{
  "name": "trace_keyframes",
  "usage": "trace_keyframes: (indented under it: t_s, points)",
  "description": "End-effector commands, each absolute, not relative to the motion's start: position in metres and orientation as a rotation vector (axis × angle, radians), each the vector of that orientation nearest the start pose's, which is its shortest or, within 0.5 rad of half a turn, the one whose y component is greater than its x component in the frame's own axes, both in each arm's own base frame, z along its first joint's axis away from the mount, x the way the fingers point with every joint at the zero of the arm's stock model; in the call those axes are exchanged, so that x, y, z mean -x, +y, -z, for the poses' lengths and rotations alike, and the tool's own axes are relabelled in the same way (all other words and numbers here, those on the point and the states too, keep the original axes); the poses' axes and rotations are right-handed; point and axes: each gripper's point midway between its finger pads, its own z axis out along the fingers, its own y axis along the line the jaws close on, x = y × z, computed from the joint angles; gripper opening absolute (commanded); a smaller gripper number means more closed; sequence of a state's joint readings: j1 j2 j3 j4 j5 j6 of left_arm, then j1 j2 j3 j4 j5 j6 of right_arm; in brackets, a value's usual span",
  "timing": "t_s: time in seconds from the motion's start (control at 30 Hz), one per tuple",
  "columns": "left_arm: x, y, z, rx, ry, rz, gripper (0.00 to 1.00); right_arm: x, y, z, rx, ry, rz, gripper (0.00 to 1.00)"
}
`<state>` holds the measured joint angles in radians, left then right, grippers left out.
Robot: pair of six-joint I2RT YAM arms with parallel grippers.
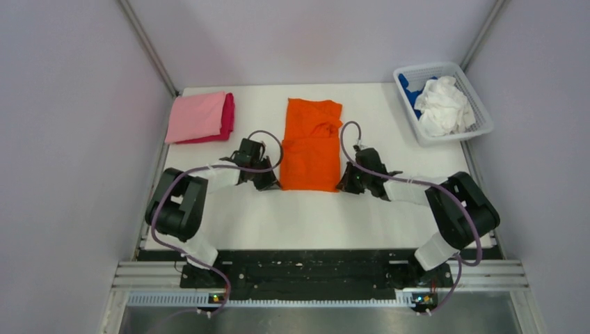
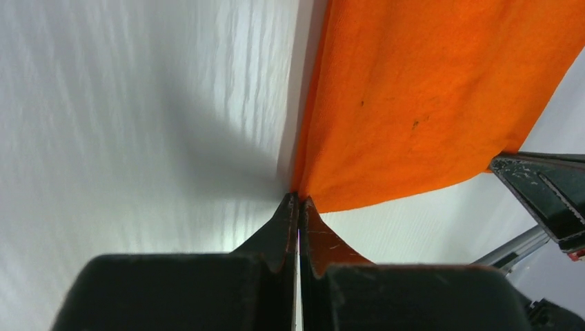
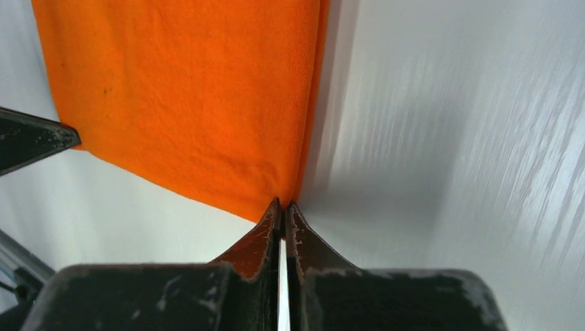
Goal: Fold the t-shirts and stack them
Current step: Grab one side of the 2/3 rectangular tshirt with both arms, then fold the long partially folded tshirt into a neat square
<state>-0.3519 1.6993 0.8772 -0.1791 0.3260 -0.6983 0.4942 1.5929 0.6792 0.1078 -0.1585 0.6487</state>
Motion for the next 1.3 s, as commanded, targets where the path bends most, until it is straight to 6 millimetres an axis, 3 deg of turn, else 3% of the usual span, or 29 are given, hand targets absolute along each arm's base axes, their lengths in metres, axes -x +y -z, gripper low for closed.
trace_keyframes:
  t_s: [0.0, 0.17, 0.27, 0.33, 0.47, 0.6, 0.77, 0.9, 1.0, 1.17, 1.27]
  points:
    - [-0.274, -0.184, -0.033, 0.252, 2.683, 0.718, 0.0, -0.246, 0.22, -0.022, -0.048, 2.585, -0.749, 0.0]
    - [-0.202, -0.164, -0.037, 0.201, 2.774, 0.682, 0.0, -0.165, 0.229, -0.04, 0.076, 2.689, -0.909, 0.0]
    - [-0.167, -0.163, -0.062, 0.193, 2.733, 0.786, 0.0, -0.123, 0.236, -0.067, 0.113, 2.713, -1.079, 0.0]
    - [-0.156, -0.162, -0.088, 0.162, 2.648, 0.844, 0.0, -0.107, 0.233, -0.089, 0.113, 2.707, -1.158, 0.0]
    - [-0.156, -0.165, -0.148, 0.126, 2.436, 0.954, 0.0, -0.102, 0.236, -0.141, 0.148, 2.569, -1.285, 0.0]
    - [-0.174, -0.177, -0.193, 0.079, 2.3, 1.027, 0.0, -0.121, 0.237, -0.173, 0.166, 2.45, -1.282, 0.0]
    - [-0.238, -0.187, -0.229, 0.082, 2.14, 0.952, 0.0, -0.189, 0.216, -0.197, 0.046, 2.306, -1.152, 0.0]
    - [-0.29, -0.19, -0.244, 0.084, 2.112, 0.833, 0.0, -0.237, 0.2, -0.213, -0.015, 2.213, -1.099, 0.0]
    - [-0.325, -0.194, -0.243, 0.082, 2.137, 0.753, 0.0, -0.265, 0.194, -0.209, -0.046, 2.2, -1.077, 0.0]
    - [-0.377, -0.188, -0.199, 0.151, 2.249, 0.584, 0.0, -0.312, 0.18, -0.186, -0.128, 2.211, -1.035, 0.0]
    - [-0.402, -0.19, -0.184, 0.159, 2.288, 0.558, 0.0, -0.341, 0.169, -0.169, -0.179, 2.228, -0.993, 0.0]
